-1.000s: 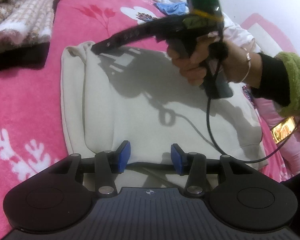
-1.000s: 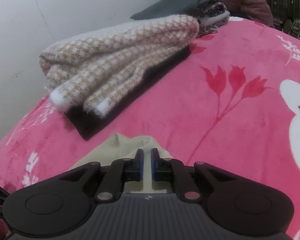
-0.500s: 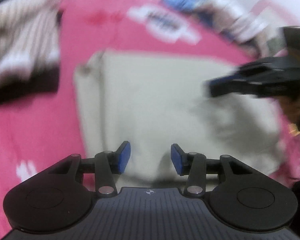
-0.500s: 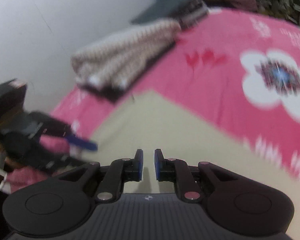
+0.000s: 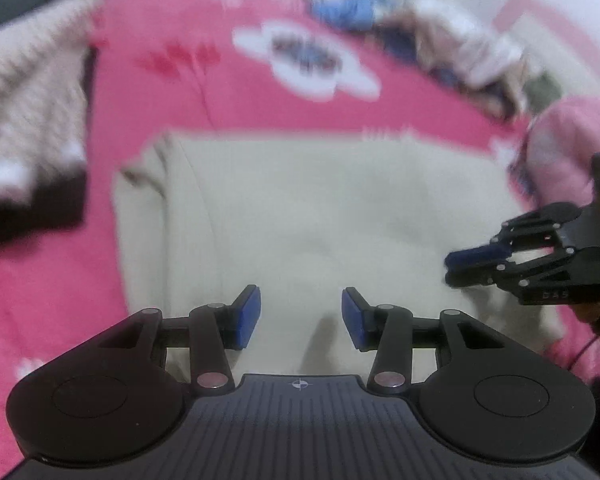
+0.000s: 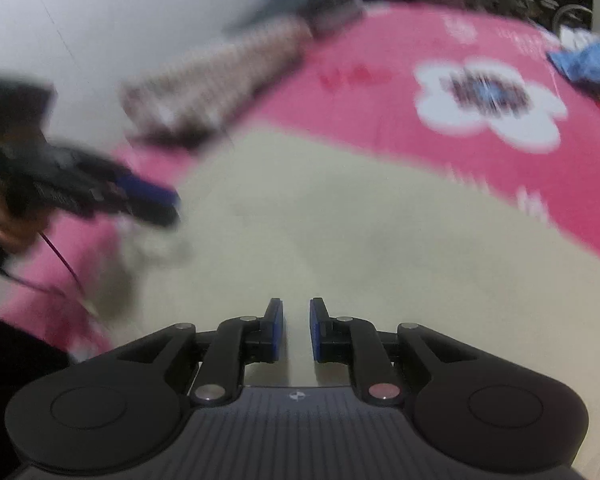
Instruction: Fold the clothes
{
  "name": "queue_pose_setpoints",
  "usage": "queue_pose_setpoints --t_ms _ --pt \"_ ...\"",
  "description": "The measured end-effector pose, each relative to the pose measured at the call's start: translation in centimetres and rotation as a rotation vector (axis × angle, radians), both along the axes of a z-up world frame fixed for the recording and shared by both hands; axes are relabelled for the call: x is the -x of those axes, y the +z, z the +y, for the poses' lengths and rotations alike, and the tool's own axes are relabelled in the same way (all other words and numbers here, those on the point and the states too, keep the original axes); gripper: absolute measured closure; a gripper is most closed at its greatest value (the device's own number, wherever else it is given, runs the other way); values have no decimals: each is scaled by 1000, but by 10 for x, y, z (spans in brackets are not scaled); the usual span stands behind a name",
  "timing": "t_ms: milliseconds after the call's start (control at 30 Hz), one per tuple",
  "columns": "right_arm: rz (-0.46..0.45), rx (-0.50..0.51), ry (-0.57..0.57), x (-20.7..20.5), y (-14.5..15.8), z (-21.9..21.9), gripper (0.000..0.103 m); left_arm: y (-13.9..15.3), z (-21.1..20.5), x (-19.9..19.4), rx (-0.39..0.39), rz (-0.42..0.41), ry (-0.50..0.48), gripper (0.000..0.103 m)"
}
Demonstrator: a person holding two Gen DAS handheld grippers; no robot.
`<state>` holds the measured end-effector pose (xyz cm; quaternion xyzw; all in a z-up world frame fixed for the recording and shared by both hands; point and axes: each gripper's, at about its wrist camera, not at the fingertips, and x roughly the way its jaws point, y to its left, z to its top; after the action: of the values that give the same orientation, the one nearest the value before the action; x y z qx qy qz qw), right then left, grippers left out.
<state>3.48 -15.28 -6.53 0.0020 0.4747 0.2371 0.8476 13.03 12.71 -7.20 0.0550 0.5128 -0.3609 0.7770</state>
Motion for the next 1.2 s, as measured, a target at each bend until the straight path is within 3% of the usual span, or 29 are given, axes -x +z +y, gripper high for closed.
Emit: queue_pose_setpoints --t_ms 133,300,400,467,567,733,867,967,1067,1200 --pt "10 -29 -56 4 12 -5 87 8 -8 12 -33 -59 -20 58" --pt "-33 -80 -7 26 33 -4 85 15 -22 18 -11 -83 -61 58" --pt "2 -11 20 33 11 9 84 3 -29 20 -45 -81 -56 57" --pt "-34 44 40 39 6 18 84 3 -28 19 -30 -77 -41 57" --pt "-59 73 53 40 21 27 83 12 -12 12 8 -29 17 57" --pt "-109 8 107 42 45 45 81 31 38 -3 61 -14 168 57" --pt "-83 -71 150 32 45 68 78 35 79 -14 82 6 292 55" --pt "-35 -121 198 23 40 88 78 25 99 -26 126 88 348 55" --pt "-47 -119 257 17 37 112 78 8 103 -36 179 180 360 55" --pt "-89 -108 264 4 36 128 63 -11 101 -44 207 256 358 55"
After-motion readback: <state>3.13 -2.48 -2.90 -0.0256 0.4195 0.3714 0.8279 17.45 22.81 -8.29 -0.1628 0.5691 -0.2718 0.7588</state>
